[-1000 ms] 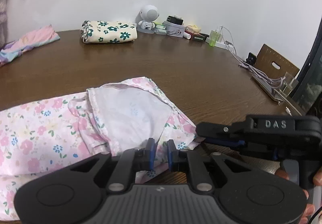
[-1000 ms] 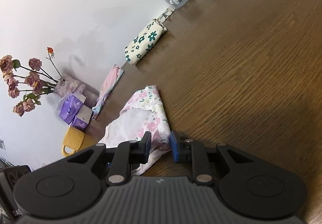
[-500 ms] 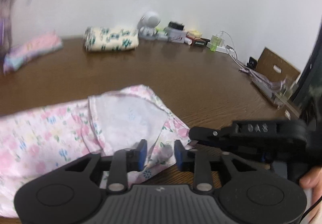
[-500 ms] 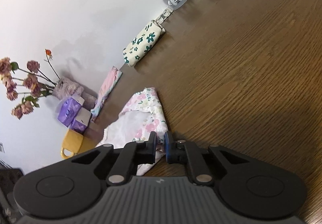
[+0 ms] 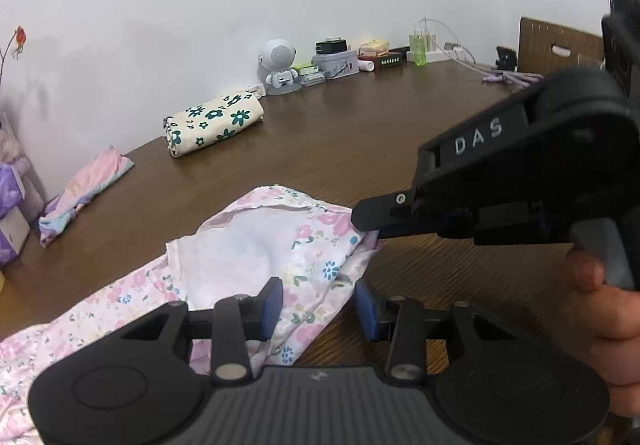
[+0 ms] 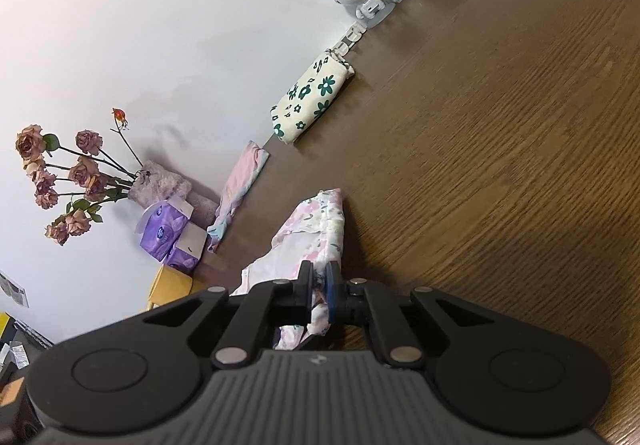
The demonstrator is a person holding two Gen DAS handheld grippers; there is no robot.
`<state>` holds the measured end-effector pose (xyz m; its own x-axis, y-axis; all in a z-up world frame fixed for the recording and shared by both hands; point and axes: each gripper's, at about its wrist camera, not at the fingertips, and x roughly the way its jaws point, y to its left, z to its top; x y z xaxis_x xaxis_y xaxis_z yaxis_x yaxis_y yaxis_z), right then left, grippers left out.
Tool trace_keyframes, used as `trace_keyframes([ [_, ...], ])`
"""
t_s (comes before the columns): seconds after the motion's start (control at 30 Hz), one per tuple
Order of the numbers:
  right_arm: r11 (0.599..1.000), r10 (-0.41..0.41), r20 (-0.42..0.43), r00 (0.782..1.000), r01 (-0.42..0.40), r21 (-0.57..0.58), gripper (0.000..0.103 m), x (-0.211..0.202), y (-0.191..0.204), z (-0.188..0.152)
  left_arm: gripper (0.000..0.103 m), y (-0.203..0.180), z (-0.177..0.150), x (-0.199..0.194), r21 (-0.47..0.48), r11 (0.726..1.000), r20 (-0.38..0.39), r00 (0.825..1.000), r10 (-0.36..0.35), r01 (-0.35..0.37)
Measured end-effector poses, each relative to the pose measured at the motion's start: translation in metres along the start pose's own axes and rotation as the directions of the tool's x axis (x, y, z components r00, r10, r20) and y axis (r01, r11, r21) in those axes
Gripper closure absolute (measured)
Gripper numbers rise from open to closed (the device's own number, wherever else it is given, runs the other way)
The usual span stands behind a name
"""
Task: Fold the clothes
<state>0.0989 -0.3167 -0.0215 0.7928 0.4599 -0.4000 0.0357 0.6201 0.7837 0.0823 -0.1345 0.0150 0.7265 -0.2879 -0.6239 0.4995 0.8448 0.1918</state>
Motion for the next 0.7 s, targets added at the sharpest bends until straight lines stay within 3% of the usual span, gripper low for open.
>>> trace_keyframes([
  [0.23,1.000,0.021,-0.005,1.000,-0.021,-0.001,0.097,0.000,0.001,0.000,0.065,-0.009,0.002,0.007,0.018,0.999,-0.013,0.999,0.048,-0.047],
  [0.47,0.999,0.033,-0.013,0.999,-0.033,0.004,0.097,0.002,-0.002,-0.002,0.091,-0.003,0.006,0.011,-0.069,0.996,-0.016,0.998,0.062,-0.063],
  [0.7,0.998,0.051,0.011,0.999,-0.051,-0.047,0.092,0.001,0.002,-0.008,0.098,0.014,0.009,0.012,-0.196,0.981,-0.031,1.000,0.001,-0.007],
])
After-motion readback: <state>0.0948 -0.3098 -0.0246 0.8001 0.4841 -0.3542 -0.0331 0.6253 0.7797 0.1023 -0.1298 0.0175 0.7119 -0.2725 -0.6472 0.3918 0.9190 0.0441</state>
